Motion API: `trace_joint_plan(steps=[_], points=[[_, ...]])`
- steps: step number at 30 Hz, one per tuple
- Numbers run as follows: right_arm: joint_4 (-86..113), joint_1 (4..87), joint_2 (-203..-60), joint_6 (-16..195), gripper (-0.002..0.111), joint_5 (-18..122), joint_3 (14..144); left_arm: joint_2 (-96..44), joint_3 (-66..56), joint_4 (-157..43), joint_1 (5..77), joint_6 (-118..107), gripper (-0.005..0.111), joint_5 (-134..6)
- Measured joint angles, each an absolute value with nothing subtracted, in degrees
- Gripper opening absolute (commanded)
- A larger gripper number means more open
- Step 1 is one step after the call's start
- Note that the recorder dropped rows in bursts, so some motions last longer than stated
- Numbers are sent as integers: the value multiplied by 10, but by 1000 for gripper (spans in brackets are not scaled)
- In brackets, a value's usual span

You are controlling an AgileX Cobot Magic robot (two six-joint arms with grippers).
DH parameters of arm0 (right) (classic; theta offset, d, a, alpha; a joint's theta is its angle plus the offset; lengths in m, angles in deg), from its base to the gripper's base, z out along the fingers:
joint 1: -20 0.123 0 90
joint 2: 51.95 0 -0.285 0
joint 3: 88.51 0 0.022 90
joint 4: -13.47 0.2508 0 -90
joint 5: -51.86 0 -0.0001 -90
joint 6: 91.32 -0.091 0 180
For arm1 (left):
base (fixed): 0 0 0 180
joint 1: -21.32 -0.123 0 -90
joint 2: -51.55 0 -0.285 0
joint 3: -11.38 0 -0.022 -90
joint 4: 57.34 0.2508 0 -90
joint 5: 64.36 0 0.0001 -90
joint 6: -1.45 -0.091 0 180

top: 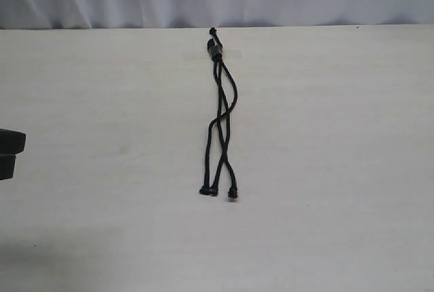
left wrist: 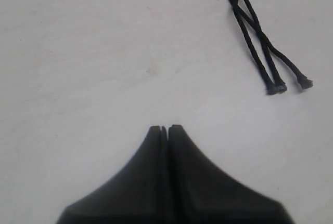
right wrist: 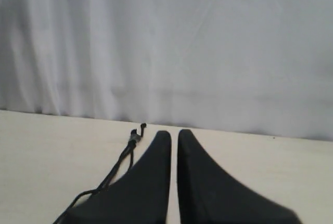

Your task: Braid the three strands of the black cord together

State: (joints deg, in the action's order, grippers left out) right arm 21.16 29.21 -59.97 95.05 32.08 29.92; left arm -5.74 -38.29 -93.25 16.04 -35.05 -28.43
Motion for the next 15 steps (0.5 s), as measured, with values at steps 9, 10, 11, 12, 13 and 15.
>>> trace_joint_plan(steps=[9,10,11,12,13,15], points=[[164,237,-600,874,4,321,232,-57,-383,-932,160,-351,0,-284],[162,236,-600,873,4,321,224,-57,-383,-932,160,-351,0,-284],[161,235,-600,871,4,321,218,-57,-383,-932,160,-351,0,-284],[160,235,-600,869,4,321,208,-57,-383,-932,160,-351,0,-284],[158,235,-600,867,4,321,201,-57,-383,-932,160,-351,0,-284],[157,235,-600,867,4,321,183,-57,-383,-932,160,-351,0,-284]])
